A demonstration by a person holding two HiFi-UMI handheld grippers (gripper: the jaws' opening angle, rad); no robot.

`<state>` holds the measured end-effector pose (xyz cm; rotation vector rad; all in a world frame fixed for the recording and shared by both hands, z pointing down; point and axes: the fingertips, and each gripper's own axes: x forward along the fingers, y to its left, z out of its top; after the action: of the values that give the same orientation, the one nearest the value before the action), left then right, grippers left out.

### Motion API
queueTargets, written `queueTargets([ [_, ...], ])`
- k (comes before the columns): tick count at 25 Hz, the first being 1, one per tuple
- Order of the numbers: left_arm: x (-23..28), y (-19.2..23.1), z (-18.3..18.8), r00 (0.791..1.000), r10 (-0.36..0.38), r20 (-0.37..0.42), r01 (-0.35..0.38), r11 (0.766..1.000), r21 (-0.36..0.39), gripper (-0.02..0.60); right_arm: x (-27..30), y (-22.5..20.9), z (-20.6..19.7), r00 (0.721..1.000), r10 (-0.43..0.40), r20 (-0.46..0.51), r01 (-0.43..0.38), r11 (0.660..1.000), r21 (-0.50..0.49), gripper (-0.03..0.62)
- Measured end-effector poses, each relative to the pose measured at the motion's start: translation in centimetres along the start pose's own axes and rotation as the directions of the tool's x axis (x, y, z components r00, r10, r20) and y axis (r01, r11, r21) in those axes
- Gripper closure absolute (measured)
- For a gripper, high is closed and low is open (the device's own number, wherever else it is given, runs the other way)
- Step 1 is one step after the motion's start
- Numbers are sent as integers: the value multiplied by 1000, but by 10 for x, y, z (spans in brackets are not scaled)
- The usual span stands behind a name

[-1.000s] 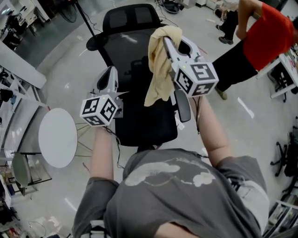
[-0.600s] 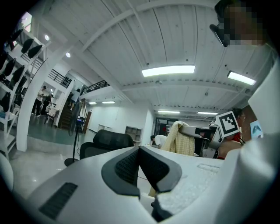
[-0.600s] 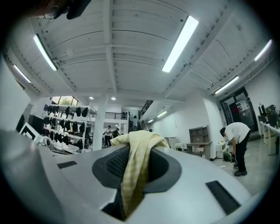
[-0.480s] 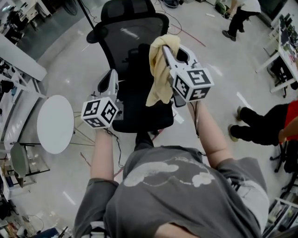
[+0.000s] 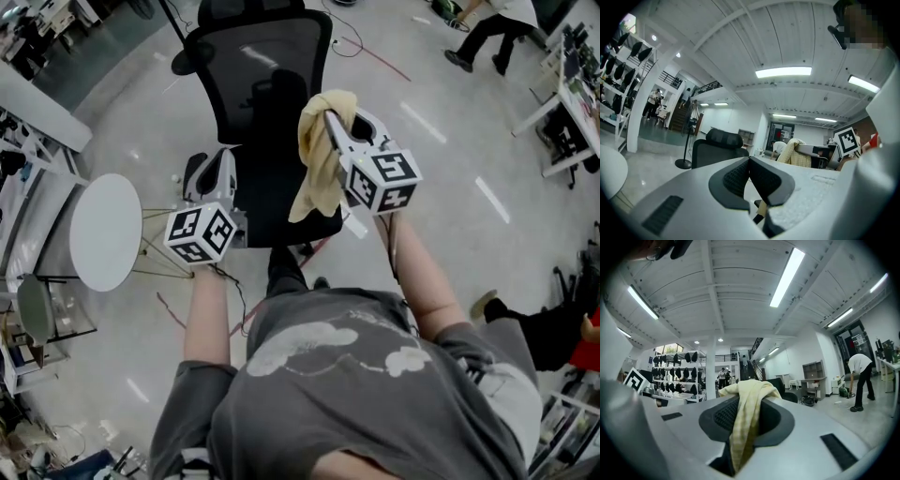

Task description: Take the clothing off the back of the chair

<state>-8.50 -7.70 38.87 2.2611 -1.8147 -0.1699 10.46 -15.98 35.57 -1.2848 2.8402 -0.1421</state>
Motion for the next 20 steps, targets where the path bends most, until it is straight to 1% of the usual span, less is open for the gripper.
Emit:
queueTargets([
  [8,-20,-6,-37,998,24,-62,-25,1000,-18,581,-31,-6,-32,999,-17,-52,18,1000,24,534],
  [12,-25,-10,-48,996,31,-87,-34,999,-27,581,-42,-11,-42,997,-17,-72,20,999,32,534],
  [17,-29,-20,-63,994,24,-110,-28,999,-36,581,-58,-19,-66,994,-29,-109,37,997,73,534],
  [20,-30,-24,-65,993,22,-113,-27,999,-41,581,-66,-22,-74,992,-31,-124,42,995,88,534],
])
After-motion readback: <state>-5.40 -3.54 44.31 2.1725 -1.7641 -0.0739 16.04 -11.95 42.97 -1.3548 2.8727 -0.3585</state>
